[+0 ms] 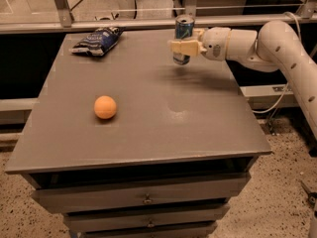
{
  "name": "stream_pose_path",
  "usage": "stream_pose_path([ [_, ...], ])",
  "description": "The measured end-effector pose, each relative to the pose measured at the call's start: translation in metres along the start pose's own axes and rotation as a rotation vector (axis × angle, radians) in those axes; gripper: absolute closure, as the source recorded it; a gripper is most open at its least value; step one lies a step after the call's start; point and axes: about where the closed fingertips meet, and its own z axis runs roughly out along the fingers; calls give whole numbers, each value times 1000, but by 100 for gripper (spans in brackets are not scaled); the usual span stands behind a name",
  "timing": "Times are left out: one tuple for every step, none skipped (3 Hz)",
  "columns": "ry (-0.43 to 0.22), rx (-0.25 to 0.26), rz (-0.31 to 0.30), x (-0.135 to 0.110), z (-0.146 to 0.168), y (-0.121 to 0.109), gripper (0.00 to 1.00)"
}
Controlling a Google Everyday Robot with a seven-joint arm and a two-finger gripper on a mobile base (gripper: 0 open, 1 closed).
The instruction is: Pick redbull can
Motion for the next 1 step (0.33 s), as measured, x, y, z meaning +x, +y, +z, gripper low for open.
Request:
stream_pose_path([
  [-42,-64,-64,-45,-22,30,100],
])
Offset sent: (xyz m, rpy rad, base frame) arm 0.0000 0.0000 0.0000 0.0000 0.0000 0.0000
